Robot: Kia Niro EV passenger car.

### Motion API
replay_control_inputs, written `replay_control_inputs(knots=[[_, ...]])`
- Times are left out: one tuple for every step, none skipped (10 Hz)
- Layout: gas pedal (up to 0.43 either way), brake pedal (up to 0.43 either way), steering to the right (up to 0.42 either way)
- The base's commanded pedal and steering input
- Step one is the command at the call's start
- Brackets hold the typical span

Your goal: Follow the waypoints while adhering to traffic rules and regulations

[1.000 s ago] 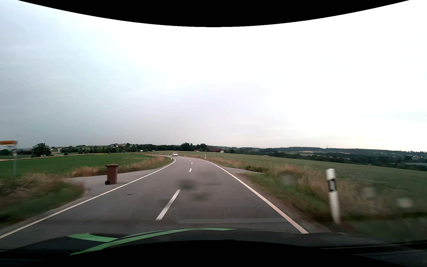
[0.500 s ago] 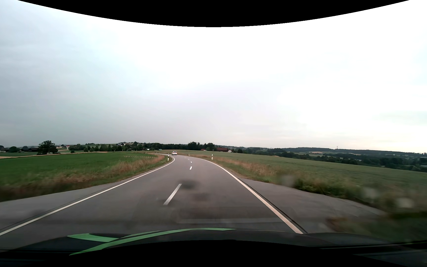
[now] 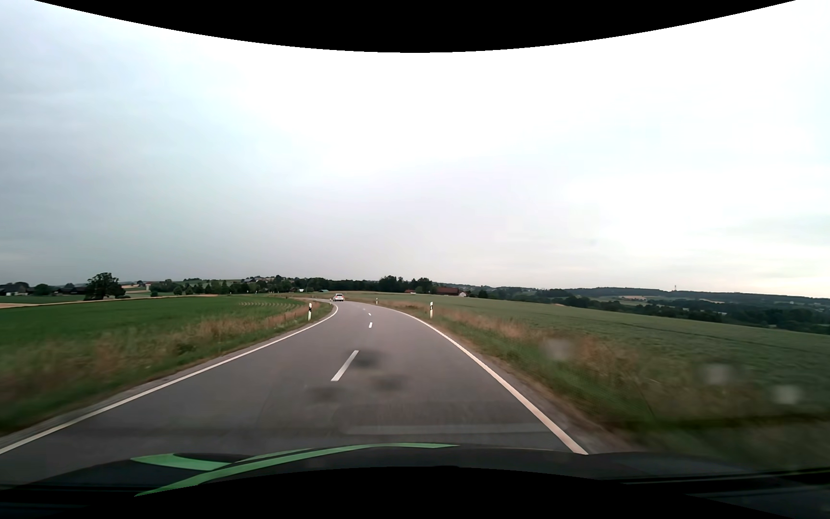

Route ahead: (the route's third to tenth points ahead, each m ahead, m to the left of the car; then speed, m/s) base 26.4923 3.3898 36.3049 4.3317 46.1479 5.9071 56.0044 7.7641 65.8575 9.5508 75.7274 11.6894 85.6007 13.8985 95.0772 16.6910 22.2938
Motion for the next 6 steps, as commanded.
replay_control_inputs(knots=[[0.11,0.0,-0.024],[0.11,0.0,-0.025],[0.11,0.0,-0.024],[0.11,0.0,-0.025],[0.11,0.0,-0.024],[0.11,0.0,-0.024]])
